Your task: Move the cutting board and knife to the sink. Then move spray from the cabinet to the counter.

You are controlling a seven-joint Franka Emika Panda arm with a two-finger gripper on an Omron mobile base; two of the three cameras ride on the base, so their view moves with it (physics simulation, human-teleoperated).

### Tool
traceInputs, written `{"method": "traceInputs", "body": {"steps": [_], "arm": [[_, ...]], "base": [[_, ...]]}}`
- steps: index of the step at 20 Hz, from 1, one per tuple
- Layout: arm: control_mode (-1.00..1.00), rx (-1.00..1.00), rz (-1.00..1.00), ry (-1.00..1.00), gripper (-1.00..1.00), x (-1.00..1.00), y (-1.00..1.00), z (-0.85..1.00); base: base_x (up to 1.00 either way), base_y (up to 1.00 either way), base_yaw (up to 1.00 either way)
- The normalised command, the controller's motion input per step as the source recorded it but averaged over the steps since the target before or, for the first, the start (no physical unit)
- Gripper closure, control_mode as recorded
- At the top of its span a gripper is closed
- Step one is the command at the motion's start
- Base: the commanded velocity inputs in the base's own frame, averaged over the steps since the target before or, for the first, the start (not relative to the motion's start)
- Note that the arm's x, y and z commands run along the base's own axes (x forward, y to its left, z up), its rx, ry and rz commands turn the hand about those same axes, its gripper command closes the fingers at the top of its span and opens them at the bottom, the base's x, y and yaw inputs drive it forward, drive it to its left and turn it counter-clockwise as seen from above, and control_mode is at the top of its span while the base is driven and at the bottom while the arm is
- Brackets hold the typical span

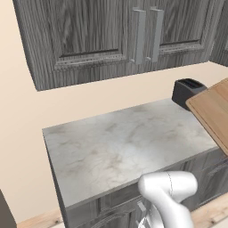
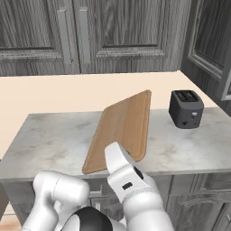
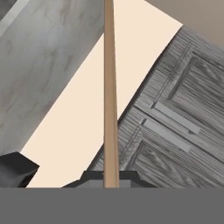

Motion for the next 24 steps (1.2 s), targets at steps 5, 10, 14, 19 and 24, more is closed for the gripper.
{"method": "traceInputs", "body": {"steps": [5, 10, 14, 19, 24], "arm": [[-1.00, 0.00, 0.00, 0.00, 1.00, 0.00, 0.00, 0.00], [-1.00, 0.00, 0.00, 0.00, 1.00, 0.00, 0.00, 0.00], [1.00, 0.00, 0.00, 0.01, 1.00, -0.01, 0.00, 0.00], [1.00, 0.00, 0.00, 0.00, 1.00, 0.00, 0.00, 0.00], [1.00, 0.00, 0.00, 0.00, 1.00, 0.00, 0.00, 0.00]], "base": [[0.00, 0.00, 0.00], [0.00, 0.00, 0.00], [-0.13, 0.00, -0.08], [-0.10, 0.00, -0.21], [0.00, 0.00, -0.30]]}}
